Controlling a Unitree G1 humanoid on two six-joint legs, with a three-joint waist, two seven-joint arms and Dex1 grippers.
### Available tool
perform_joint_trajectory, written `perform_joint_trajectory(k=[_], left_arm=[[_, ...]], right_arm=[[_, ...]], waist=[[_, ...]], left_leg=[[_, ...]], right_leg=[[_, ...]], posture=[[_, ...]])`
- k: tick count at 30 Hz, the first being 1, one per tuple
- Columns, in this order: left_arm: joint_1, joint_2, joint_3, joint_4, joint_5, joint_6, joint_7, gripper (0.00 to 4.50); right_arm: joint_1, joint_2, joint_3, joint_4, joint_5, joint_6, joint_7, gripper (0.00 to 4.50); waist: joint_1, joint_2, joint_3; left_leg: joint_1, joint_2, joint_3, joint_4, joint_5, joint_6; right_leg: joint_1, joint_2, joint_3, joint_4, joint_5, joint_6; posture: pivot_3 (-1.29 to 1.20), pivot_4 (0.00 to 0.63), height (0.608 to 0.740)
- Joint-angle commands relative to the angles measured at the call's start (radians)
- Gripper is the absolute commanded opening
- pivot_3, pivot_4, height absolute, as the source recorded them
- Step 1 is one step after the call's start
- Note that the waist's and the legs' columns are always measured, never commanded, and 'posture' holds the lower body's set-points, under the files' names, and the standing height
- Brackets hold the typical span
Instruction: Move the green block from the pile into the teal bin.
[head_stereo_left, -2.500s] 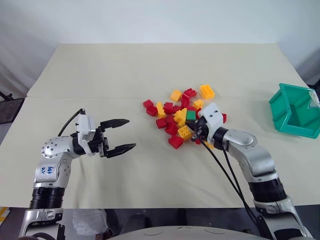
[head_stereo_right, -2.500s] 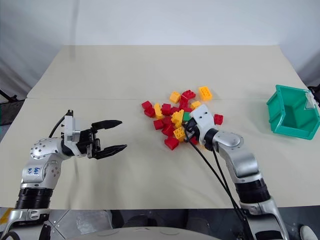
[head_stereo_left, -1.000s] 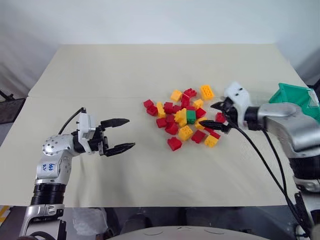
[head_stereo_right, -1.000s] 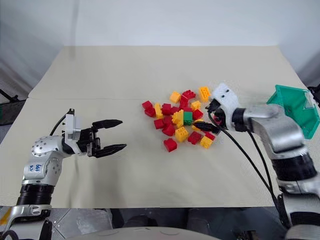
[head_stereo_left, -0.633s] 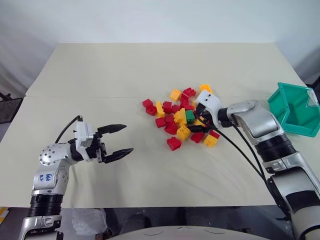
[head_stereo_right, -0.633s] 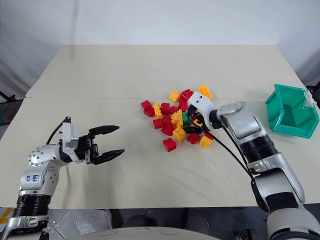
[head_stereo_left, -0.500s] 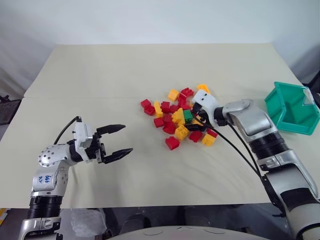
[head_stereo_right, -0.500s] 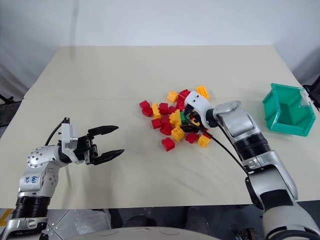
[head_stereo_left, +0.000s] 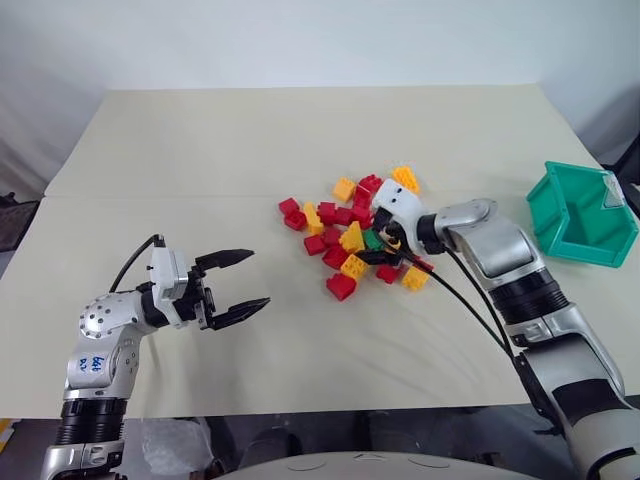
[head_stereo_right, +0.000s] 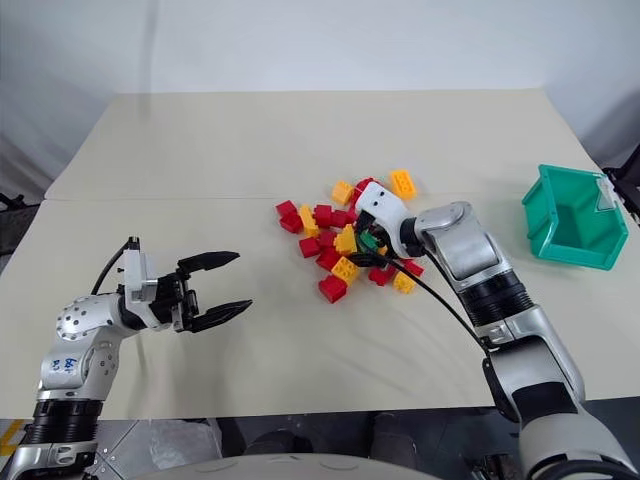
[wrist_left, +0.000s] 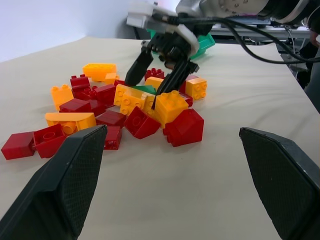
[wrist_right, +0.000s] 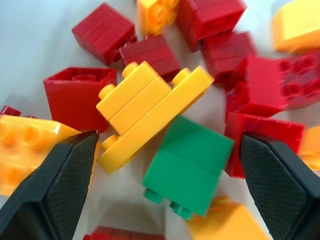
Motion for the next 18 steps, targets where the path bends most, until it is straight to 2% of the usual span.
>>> perform_joint_trajectory(k=[1,6,11,12,14,18], left_arm=[[-0.001,-0.002,0.005,-0.026,-0.021,-0.005,0.003,4.5],[-0.011,-0.006,0.0,-0.014,-0.019,-0.004,0.005,4.5],[-0.023,-0.007,-0.004,-0.005,-0.018,-0.002,0.005,4.5],[-0.025,-0.008,-0.004,-0.003,-0.018,-0.002,0.005,4.5],[-0.028,-0.011,-0.006,0.0,-0.017,-0.002,0.007,4.5],[-0.028,-0.013,-0.006,-0.001,-0.015,-0.003,0.008,4.5]], right_arm=[[-0.001,-0.038,-0.037,-0.079,-0.012,0.028,-0.016,4.45],[0.041,-0.08,-0.027,-0.173,-0.005,0.094,-0.004,4.45],[0.035,-0.078,-0.031,-0.13,-0.023,0.086,-0.029,4.45],[0.023,-0.048,-0.062,-0.119,0.007,0.132,-0.04,4.45],[0.04,-0.052,-0.031,-0.096,-0.018,0.08,-0.034,4.45],[0.04,-0.028,-0.026,-0.083,-0.004,0.105,-0.031,4.45]], waist=[[0.0,0.0,0.0],[0.0,0.0,0.0],[-0.001,0.0,0.0],[-0.001,0.0,0.0],[-0.001,0.0,0.0],[-0.002,0.0,0.0]], left_leg=[[0.0,0.0,0.0,0.0,0.0,0.0],[0.0,0.0,0.0,0.0,0.0,0.0],[0.0,0.0,0.0,0.0,0.0,0.0],[0.0,0.0,0.001,0.0,0.0,0.0],[0.0,0.0,0.001,0.0,0.0,0.0],[0.0,0.0,0.0,0.0,0.0,0.0]], right_leg=[[0.0,0.0,0.0,0.0,0.0,0.0],[0.0,0.0,0.0,0.0,0.0,0.0],[0.0,0.0,0.0,0.0,0.0,0.0],[0.0,0.0,0.0,0.0,0.0,0.0],[0.0,0.0,0.0,0.0,0.0,0.0],[0.0,0.0,0.0,-0.001,0.0,0.0]], posture=[[0.0,0.15,0.74],[0.0,0.15,0.74],[0.0,0.15,0.74],[0.0,0.15,0.74],[0.0,0.15,0.74],[0.0,0.15,0.74]])
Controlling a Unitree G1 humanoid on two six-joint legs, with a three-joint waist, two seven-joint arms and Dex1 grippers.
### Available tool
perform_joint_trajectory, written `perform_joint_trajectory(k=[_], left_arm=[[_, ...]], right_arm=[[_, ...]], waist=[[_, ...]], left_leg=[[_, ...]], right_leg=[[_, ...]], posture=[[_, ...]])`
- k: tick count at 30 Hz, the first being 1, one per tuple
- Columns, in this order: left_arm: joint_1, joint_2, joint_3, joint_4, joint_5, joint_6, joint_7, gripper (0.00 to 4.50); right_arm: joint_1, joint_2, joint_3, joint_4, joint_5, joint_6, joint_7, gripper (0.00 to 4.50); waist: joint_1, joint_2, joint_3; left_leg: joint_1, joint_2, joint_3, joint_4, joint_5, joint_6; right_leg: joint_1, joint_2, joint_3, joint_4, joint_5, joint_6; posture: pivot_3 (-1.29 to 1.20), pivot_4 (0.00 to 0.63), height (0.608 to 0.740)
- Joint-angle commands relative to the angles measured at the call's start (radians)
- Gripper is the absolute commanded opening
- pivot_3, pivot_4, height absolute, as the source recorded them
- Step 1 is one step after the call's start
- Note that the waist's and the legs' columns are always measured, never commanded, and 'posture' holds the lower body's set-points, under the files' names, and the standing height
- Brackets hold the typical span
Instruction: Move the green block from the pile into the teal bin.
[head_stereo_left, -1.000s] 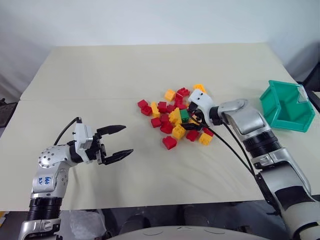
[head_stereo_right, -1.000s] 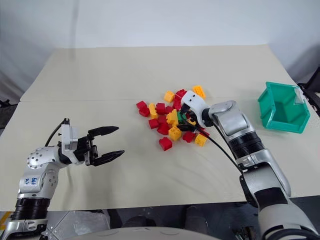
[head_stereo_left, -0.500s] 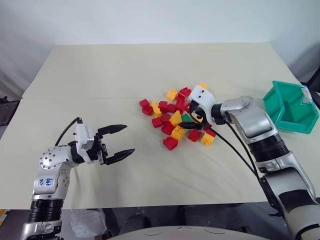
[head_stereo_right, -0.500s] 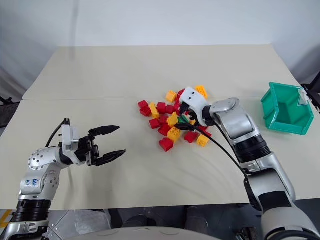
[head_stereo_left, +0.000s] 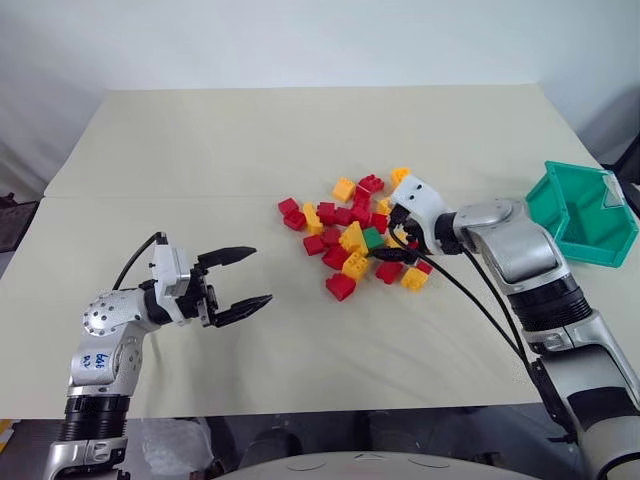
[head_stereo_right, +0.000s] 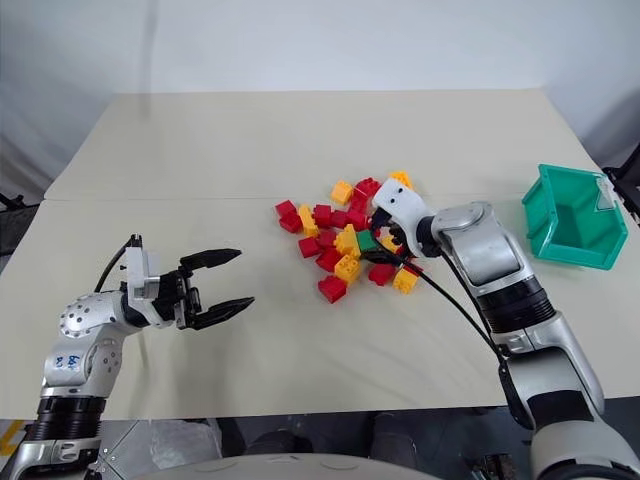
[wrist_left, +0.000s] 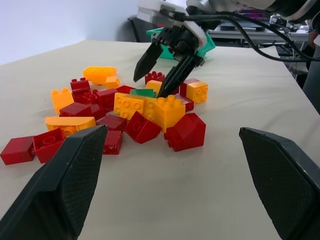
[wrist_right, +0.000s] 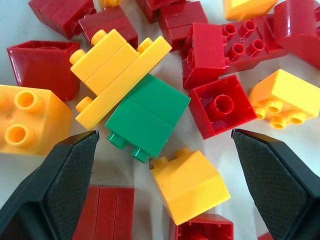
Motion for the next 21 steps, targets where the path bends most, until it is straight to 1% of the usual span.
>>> perform_joint_trajectory(k=[1,5,10,13,17,21], left_arm=[[-0.009,-0.003,0.002,-0.01,-0.015,-0.004,0.005,4.5],[-0.003,-0.002,0.004,-0.015,-0.015,-0.004,0.007,4.5],[0.007,-0.002,0.008,-0.025,-0.016,-0.005,0.013,4.5],[0.013,-0.002,0.01,-0.03,-0.017,-0.007,0.017,4.5],[0.022,-0.002,0.014,-0.036,-0.02,-0.008,0.023,4.5],[0.036,-0.012,0.01,-0.041,-0.02,-0.014,0.031,4.5]], right_arm=[[-0.003,0.017,-0.004,-0.013,0.006,0.001,0.001,4.45],[-0.001,0.034,0.019,0.006,-0.012,-0.008,-0.002,4.45],[0.0,0.055,0.035,-0.015,-0.015,0.036,-0.002,4.45],[0.013,0.048,0.037,-0.066,-0.015,0.069,-0.008,4.45],[0.016,0.038,0.008,-0.144,0.006,0.136,-0.025,4.45],[0.029,0.039,-0.017,-0.249,0.014,0.248,-0.074,4.45]], waist=[[-0.001,0.0,0.0],[0.001,0.0,0.0],[-0.001,0.0,0.0],[-0.002,0.0,0.0],[0.0,0.0,0.0],[0.002,0.0,0.0]], left_leg=[[0.0,0.0,0.0,0.0,0.0,0.0],[0.0,0.0,0.0,0.0,0.0,0.0],[0.001,0.0,0.0,0.0,0.0,0.0],[0.001,0.001,0.0,0.0,0.0,0.0],[0.001,0.0,0.0,0.0,0.0,0.0],[0.0,0.0,-0.001,0.0,0.0,0.0]], right_leg=[[0.0,0.0,0.0,0.0,0.0,0.0],[0.0,0.0,0.0,0.0,0.0,0.0],[0.0,0.0,0.0,0.001,0.0,0.0],[0.0,0.0,0.001,0.001,0.0,0.0],[0.0,0.0,0.001,0.0,0.0,0.0],[0.0,0.0,0.0,0.0,0.0,0.0]], posture=[[0.0,0.15,0.74],[0.0,0.15,0.74],[0.0,0.15,0.74],[0.0,0.15,0.74],[0.0,0.15,0.74],[0.0,0.15,0.74]])
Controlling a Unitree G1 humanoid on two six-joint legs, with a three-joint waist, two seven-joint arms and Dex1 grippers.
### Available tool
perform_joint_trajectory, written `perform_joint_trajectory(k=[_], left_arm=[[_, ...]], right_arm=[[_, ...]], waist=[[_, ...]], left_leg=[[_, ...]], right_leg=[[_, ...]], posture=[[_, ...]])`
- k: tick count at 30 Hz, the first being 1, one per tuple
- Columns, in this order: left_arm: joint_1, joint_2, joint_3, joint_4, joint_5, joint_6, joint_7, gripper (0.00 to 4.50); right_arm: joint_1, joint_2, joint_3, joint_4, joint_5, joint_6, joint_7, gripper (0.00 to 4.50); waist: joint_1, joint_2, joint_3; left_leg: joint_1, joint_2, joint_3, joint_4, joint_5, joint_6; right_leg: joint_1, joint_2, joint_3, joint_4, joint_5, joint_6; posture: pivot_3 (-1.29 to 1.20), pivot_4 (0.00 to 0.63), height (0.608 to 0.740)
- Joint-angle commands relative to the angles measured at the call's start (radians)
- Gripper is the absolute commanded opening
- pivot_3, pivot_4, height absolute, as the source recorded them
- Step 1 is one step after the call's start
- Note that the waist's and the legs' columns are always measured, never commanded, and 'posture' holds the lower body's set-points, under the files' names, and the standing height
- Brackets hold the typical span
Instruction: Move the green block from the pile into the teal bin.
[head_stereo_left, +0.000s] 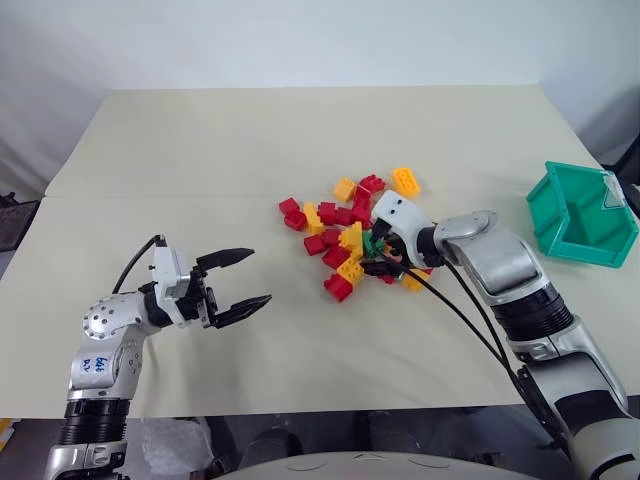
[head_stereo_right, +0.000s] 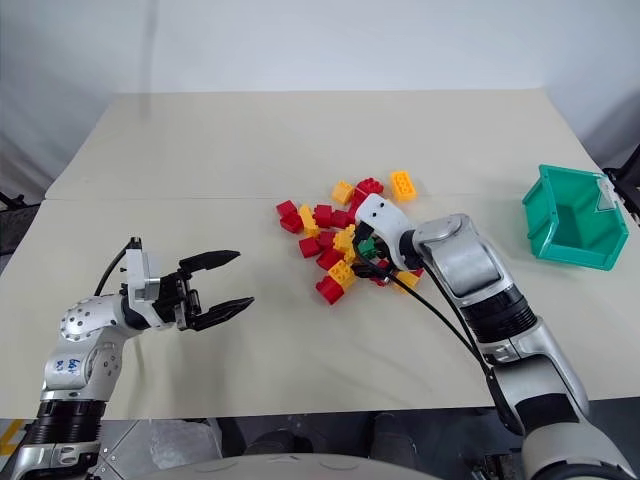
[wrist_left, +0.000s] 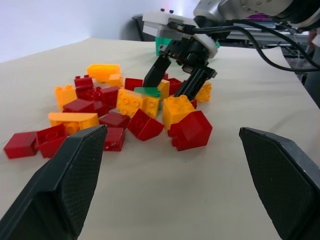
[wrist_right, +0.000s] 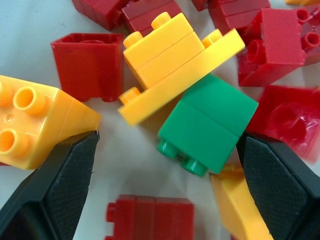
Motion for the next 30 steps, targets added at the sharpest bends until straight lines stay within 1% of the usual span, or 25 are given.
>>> perform_joint_trajectory(k=[1,6,16,19,24,26,30], left_arm=[[0.01,-0.009,0.006,-0.036,-0.018,-0.015,0.007,4.5],[0.002,-0.018,0.001,-0.026,-0.014,-0.019,0.006,4.5],[-0.007,-0.021,0.004,-0.017,-0.012,-0.028,0.006,4.5],[-0.003,-0.02,0.006,-0.02,-0.012,-0.031,0.007,4.5],[-0.001,-0.019,0.007,-0.023,-0.015,-0.032,0.004,4.5],[-0.004,-0.02,0.0,-0.023,-0.015,-0.03,-0.002,4.5],[-0.025,-0.026,-0.019,-0.023,-0.015,-0.021,-0.01,4.5]], right_arm=[[0.007,-0.004,-0.046,-0.107,0.022,0.086,-0.043,4.45],[0.025,0.022,-0.033,-0.125,0.033,0.114,-0.087,4.45],[0.001,0.084,-0.016,0.076,0.002,-0.015,-0.143,4.45],[-0.003,0.097,-0.025,0.098,0.003,-0.042,-0.15,3.9],[0.009,0.088,-0.074,0.05,0.03,-0.036,-0.157,2.16],[0.019,0.082,-0.105,0.026,0.04,-0.048,-0.162,1.55],[0.051,0.038,-0.172,-0.055,0.071,-0.03,-0.151,1.52]], waist=[[0.0,0.0,0.0],[-0.001,0.0,0.0],[-0.003,0.0,0.0],[-0.004,0.0,0.0],[-0.001,0.0,0.0],[-0.002,0.0,0.0],[0.001,0.0,0.0]], left_leg=[[0.0,0.0,0.0,0.0,0.0,0.0],[0.0,0.0,0.0,0.0,0.0,0.0],[0.0,0.0,0.0,0.0,0.0,0.0],[0.0,0.0,0.0,0.0,0.0,0.0],[0.0,0.0,0.0,0.0,0.0,0.0],[0.0,0.0,0.0,0.0,0.0,0.0],[0.0,0.0,0.0,-0.001,0.0,0.0]], right_leg=[[0.0,0.0,0.0,0.0,0.0,0.0],[0.0,0.0,0.0,0.0,0.0,0.0],[0.0,0.0,0.0,0.0,0.0,0.0],[0.0,0.001,0.0,0.0,0.0,0.0],[0.0,0.0,0.0,0.0,0.0,0.0],[0.0,0.0,0.0,0.0,0.0,0.0],[0.0,0.0,0.0,-0.001,0.0,0.0]], posture=[[0.0,0.15,0.74],[0.0,0.15,0.74],[0.0,0.15,0.74],[0.0,0.15,0.74],[0.0,0.15,0.74],[0.0,0.15,0.74],[0.0,0.15,0.74]])
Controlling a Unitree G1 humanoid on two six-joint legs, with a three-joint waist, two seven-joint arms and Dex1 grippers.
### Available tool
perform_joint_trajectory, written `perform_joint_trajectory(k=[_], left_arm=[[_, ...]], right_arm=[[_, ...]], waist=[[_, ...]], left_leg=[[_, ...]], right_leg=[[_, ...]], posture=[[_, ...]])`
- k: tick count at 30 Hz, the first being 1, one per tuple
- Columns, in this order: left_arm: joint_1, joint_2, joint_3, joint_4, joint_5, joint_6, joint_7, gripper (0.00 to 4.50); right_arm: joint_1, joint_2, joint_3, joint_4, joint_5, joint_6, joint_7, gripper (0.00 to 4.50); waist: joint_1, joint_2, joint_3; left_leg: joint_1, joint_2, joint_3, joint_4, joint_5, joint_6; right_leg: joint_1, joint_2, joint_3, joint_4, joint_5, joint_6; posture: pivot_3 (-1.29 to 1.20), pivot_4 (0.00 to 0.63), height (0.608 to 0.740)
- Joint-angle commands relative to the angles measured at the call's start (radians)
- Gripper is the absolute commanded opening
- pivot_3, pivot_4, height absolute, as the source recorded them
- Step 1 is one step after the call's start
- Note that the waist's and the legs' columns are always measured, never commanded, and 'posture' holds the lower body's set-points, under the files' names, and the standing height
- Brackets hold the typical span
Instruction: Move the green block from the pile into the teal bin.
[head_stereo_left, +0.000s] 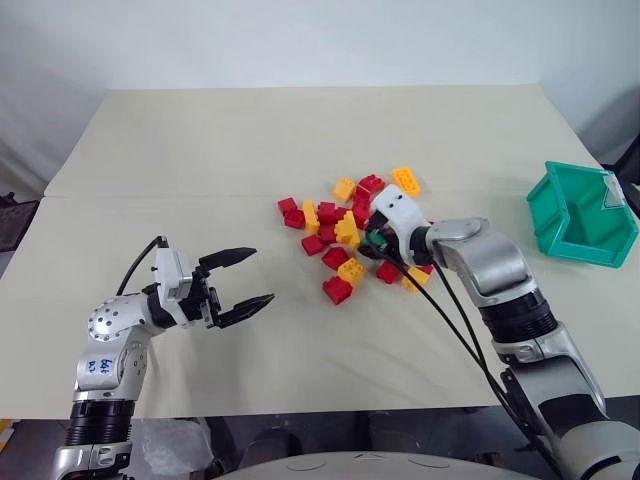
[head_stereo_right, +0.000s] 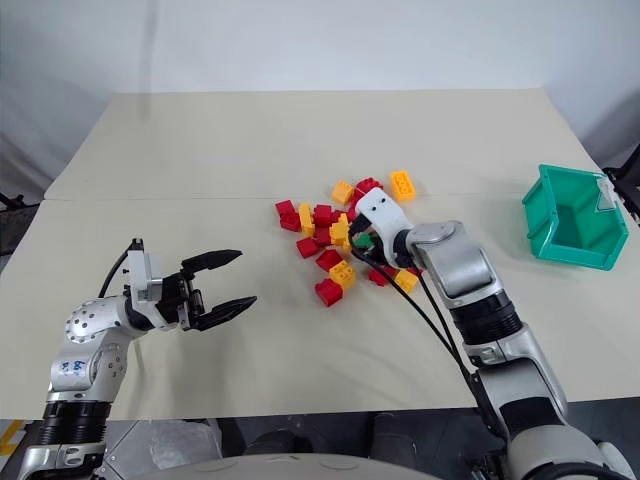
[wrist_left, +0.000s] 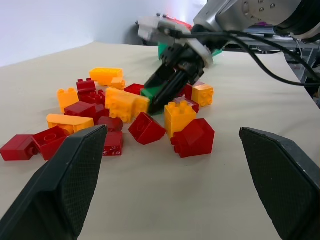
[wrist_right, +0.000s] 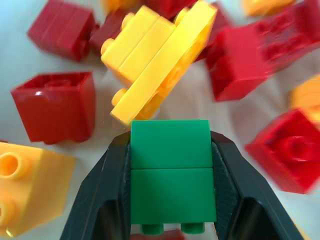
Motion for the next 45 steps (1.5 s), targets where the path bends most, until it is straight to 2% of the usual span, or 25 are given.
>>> perform_joint_trajectory(k=[1,7,10,13,16,18,26,29,35,37,40,45], left_arm=[[-0.026,-0.004,-0.019,-0.024,-0.015,-0.003,-0.012,4.5],[-0.138,-0.048,-0.11,-0.015,0.006,0.027,-0.016,4.5],[-0.223,-0.091,-0.176,0.013,0.062,0.047,0.034,4.5],[-0.287,-0.128,-0.229,0.052,0.118,0.047,0.067,4.5],[-0.4,-0.23,-0.303,0.141,0.195,0.042,0.14,4.5],[-0.456,-0.289,-0.328,0.195,0.231,0.028,0.18,4.5],[-0.599,-0.403,-0.354,0.352,0.297,0.015,0.251,4.5],[-0.64,-0.431,-0.351,0.407,0.312,-0.007,0.269,4.5],[-0.649,-0.429,-0.339,0.428,0.333,-0.025,0.291,4.5],[-0.642,-0.421,-0.333,0.418,0.333,-0.018,0.294,4.5],[-0.62,-0.397,-0.312,0.395,0.309,-0.008,0.272,4.5],[-0.584,-0.334,-0.279,0.352,0.274,0.011,0.229,4.5]], right_arm=[[0.017,-0.054,-0.079,-0.111,0.038,0.005,0.01,1.52],[0.114,-0.21,-0.272,-0.323,0.165,0.02,0.087,1.52],[0.149,-0.257,-0.434,-0.336,0.195,-0.027,0.062,1.52],[0.19,-0.306,-0.542,-0.3,0.198,-0.076,0.046,1.52],[0.257,-0.414,-0.677,-0.095,0.098,-0.244,-0.04,1.52],[0.265,-0.46,-0.705,0.037,0.062,-0.331,-0.089,1.52],[0.122,-0.493,-0.612,0.53,-0.022,-0.586,-0.189,1.52],[0.041,-0.49,-0.554,0.739,-0.045,-0.683,-0.161,2.5],[-0.047,-0.512,-0.5,0.88,-0.063,-0.781,-0.137,4.38],[-0.056,-0.523,-0.498,0.87,-0.062,-0.781,-0.125,4.47],[-0.004,-0.537,-0.487,0.711,-0.029,-0.716,-0.025,4.47],[0.097,-0.562,-0.52,0.508,0.026,-0.626,0.041,4.47]], waist=[[0.002,0.0,0.0],[0.026,0.0,0.0],[0.03,0.0,0.0],[0.036,0.0,0.0],[0.053,0.0,0.0],[0.065,0.0,0.0],[0.03,0.001,0.0],[0.025,0.001,0.0],[0.026,0.001,0.001],[0.029,0.001,0.001],[0.035,0.002,0.001],[0.043,0.002,0.001]], left_leg=[[0.0,0.0,0.0,0.0,0.0,0.0],[-0.001,-0.001,0.0,0.0,0.0,0.0],[-0.001,-0.002,0.0,0.001,0.0,0.001],[-0.001,-0.004,0.002,0.001,0.0,0.002],[-0.001,-0.007,0.006,0.001,0.0,0.002],[-0.002,-0.009,0.006,0.001,0.001,0.004],[-0.001,-0.009,0.01,-0.003,0.003,0.005],[0.001,-0.008,0.011,-0.005,0.004,0.006],[0.0,-0.007,0.01,-0.005,0.004,0.007],[-0.001,-0.008,0.009,-0.005,0.004,0.007],[-0.002,-0.008,0.008,-0.005,0.004,0.007],[-0.002,-0.008,0.007,-0.004,0.004,0.007]], right_leg=[[0.0,0.0,0.0,0.0,0.0,0.0],[0.0,0.0,0.0,-0.001,0.0,0.001],[0.0,0.0,0.0,-0.002,0.001,0.002],[0.0,0.0,0.001,-0.002,0.002,0.003],[0.001,0.0,0.001,-0.003,0.002,0.003],[0.002,-0.002,0.0,-0.004,0.003,0.005],[0.002,-0.001,0.002,-0.006,0.004,0.007],[0.002,-0.002,0.003,-0.006,0.004,0.007],[0.002,-0.004,0.002,-0.007,0.004,0.007],[0.002,-0.005,0.001,-0.007,0.004,0.008],[0.002,-0.006,0.0,-0.007,0.004,0.008],[0.002,-0.006,0.0,-0.007,0.004,0.008]], posture=[[0.0,0.15,0.74],[0.0,0.15,0.74],[0.0,0.15,0.74],[0.0,0.15,0.74],[0.0,0.15,0.74],[0.0,0.15,0.74],[0.0,0.15,0.74],[0.0,0.15,0.74],[0.0,0.15,0.74],[0.0,0.15,0.74],[0.0,0.15,0.74],[0.0,0.15,0.74]])
